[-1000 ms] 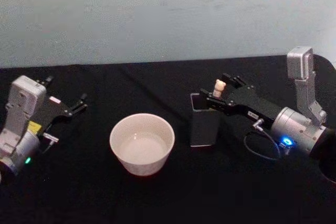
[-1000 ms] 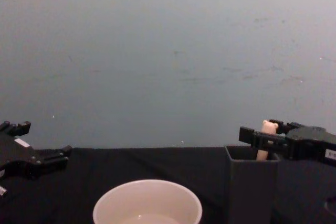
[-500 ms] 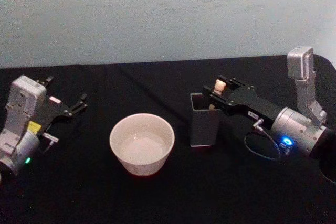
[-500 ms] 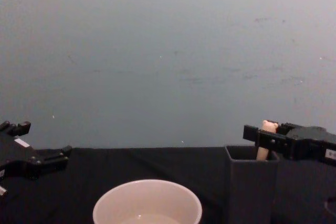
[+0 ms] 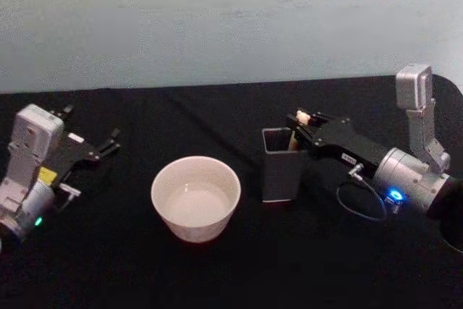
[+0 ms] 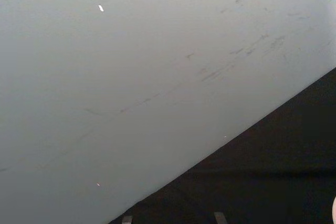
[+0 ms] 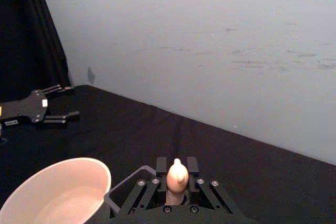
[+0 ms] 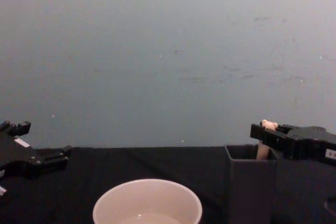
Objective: Pick up the stirring spoon with one hand, stir inside the cup, then place it back in its original position.
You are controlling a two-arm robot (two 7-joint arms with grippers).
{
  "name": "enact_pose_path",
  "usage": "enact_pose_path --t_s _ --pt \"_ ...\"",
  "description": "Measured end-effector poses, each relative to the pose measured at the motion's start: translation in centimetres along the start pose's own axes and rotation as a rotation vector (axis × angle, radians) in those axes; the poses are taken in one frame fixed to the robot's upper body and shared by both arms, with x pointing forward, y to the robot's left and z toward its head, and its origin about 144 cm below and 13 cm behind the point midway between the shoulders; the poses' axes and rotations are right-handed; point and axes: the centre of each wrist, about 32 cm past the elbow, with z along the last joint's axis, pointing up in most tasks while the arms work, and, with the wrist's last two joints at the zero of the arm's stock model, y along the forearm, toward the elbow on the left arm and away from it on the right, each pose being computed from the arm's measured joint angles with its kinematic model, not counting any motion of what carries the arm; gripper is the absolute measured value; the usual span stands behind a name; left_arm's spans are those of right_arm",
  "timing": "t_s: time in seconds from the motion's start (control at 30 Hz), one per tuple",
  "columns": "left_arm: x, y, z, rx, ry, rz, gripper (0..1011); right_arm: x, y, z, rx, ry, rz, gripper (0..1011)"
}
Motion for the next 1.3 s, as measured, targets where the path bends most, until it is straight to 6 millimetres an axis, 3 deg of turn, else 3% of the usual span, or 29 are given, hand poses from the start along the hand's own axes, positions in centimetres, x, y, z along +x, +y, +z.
enact_pose_path --t_s 0.5,1.3 --pt "0.0 0.0 0.0 0.000 0.000 0.000 1001 -0.3 0.1 0.4 0.029 -0.020 0.007 215" --pt "0.0 0.0 0.0 0.000 0.000 0.000 1001 -1.2 -0.8 5.8 0.276 -0.164 0.025 215"
